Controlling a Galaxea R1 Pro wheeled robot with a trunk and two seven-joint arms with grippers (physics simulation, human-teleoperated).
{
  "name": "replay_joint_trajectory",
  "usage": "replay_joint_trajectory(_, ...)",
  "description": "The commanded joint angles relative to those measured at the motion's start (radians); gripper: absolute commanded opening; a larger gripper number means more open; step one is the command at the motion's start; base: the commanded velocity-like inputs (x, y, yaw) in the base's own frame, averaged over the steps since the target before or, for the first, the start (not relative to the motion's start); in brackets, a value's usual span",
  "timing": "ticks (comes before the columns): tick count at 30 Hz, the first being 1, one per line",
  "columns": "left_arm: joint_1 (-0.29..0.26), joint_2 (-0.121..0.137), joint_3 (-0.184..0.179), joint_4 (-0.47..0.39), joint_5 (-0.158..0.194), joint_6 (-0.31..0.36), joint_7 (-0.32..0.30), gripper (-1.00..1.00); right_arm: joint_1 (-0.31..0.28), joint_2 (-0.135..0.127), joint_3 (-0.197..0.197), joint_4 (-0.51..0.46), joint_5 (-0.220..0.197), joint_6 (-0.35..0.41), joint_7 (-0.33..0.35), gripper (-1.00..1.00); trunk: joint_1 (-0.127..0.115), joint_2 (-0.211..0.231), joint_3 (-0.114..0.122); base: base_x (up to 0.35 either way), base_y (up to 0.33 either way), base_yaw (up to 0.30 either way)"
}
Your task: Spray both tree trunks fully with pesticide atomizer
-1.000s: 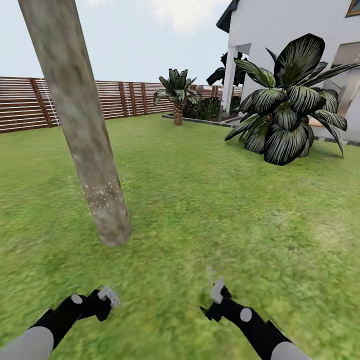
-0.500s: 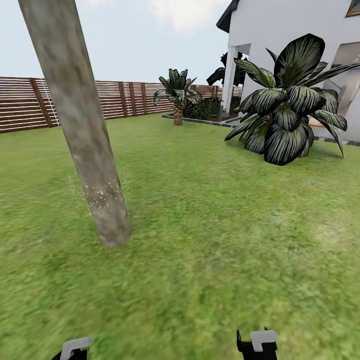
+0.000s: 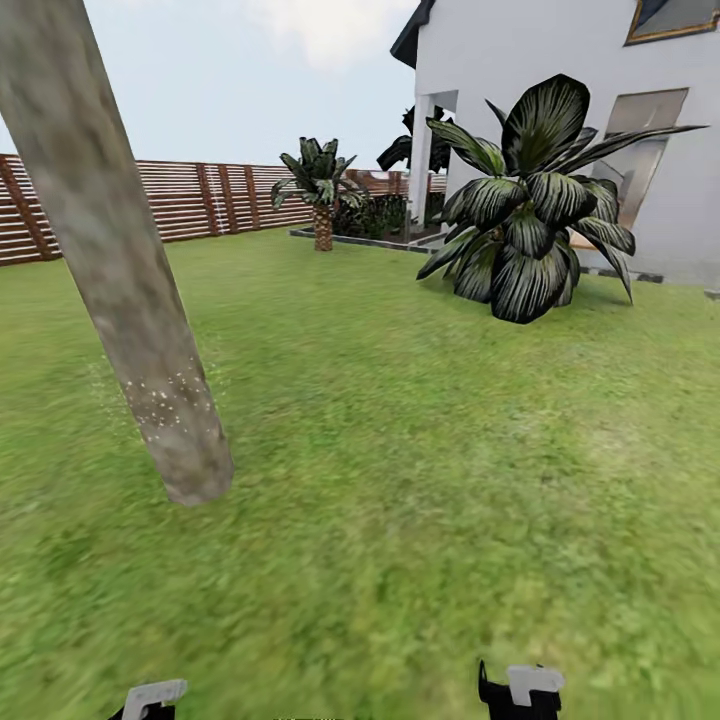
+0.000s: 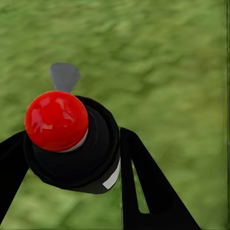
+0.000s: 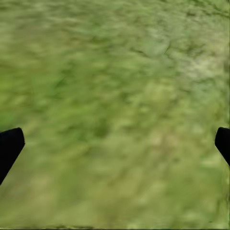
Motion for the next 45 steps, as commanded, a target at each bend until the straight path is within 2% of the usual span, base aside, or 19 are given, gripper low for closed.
replay_joint_trajectory(1, 0.0, 0.001, 0.0, 0.001, 0.007, -0.003, -0.004, -1.0, -0.001, 0.0, 0.009, 0.001, -0.022, 0.001, -0.01, 1.0, 0.0, 0.0, -0.001, -0.221, 0.0, -0.3)
replay_joint_trajectory(6, 0.001, 0.002, 0.002, 0.001, 0.008, -0.004, -0.003, -1.0, -0.001, 0.0, 0.01, 0.002, -0.045, 0.001, -0.008, 1.0, 0.0, 0.0, -0.001, -0.308, 0.0, -0.3)
replay_joint_trajectory(13, 0.012, 0.002, 0.002, 0.0, 0.008, -0.006, -0.003, -1.0, -0.001, 0.0, 0.011, 0.001, -0.046, 0.001, -0.008, 1.0, 0.0, 0.0, -0.003, -0.334, 0.06, -0.3)
replay_joint_trajectory(34, 0.012, 0.004, 0.002, 0.0, 0.01, -0.004, -0.003, -1.0, -0.001, 0.0, 0.011, 0.001, -0.046, 0.001, -0.008, 1.0, 0.0, 0.0, -0.012, -0.313, 0.191, -0.299)
replay_joint_trajectory(45, 0.012, 0.003, 0.002, 0.0, 0.01, -0.004, -0.003, -1.0, -0.001, 0.001, 0.011, 0.001, -0.046, 0.001, -0.008, 1.0, 0.0, 0.0, -0.012, -0.029, 0.019, -0.299)
